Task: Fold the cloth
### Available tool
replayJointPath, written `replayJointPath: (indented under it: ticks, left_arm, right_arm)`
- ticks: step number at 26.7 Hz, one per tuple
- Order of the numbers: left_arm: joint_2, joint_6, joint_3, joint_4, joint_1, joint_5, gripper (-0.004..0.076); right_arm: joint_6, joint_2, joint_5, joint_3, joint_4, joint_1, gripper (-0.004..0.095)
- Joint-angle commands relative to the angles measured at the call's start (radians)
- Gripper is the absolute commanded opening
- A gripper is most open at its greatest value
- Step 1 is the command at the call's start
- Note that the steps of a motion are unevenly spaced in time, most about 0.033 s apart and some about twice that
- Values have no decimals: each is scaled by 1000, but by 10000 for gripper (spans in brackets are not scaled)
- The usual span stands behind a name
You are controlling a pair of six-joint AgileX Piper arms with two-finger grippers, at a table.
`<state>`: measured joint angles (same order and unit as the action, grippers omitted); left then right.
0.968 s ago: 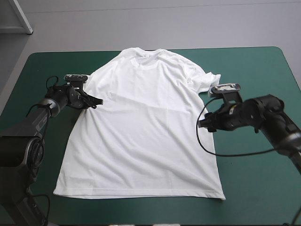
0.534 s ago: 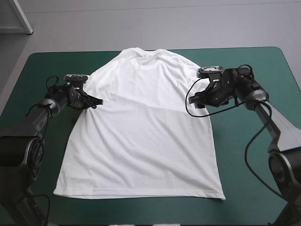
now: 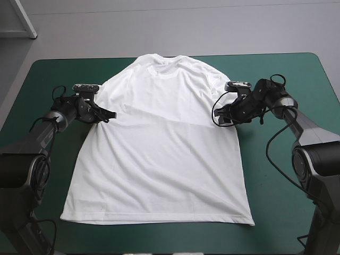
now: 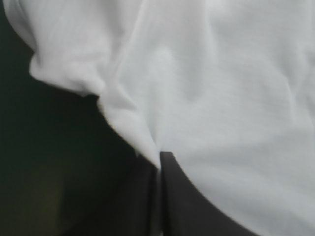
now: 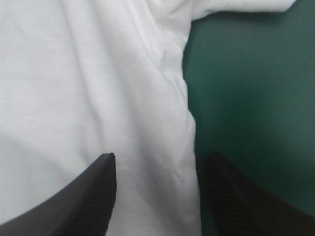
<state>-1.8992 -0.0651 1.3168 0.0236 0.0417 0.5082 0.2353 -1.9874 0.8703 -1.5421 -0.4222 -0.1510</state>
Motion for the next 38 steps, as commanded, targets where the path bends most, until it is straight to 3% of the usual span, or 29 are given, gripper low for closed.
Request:
replayJointPath:
  ticks: [1, 3, 5, 12, 22, 31, 38]
  left_arm:
    - [27, 2, 10, -24, -2, 23, 21]
    - [27, 2, 10, -24, -2, 7, 21]
    - [34, 2, 10, -24, -2, -18, 20]
    - [141, 6, 50, -44, -2, -60, 19]
    - [350, 32, 238, -121, -2, -15, 19]
    - [506, 30, 431, -121, -2, 19, 19]
    - [512, 3, 518, -121, -2, -64, 19]
  right_arm:
    - [28, 37, -39, -22, -49, 6, 436]
    - [45, 37, -66, -22, -72, 6, 170]
    - [68, 40, -66, -22, -74, 6, -22]
    - [67, 148, -99, -24, -51, 6, -17]
    - [28, 374, -117, -68, 32, 6, -17]
    - [19, 448, -17, -425, 32, 6, -17]
    - [19, 440, -80, -572, 41, 6, -17]
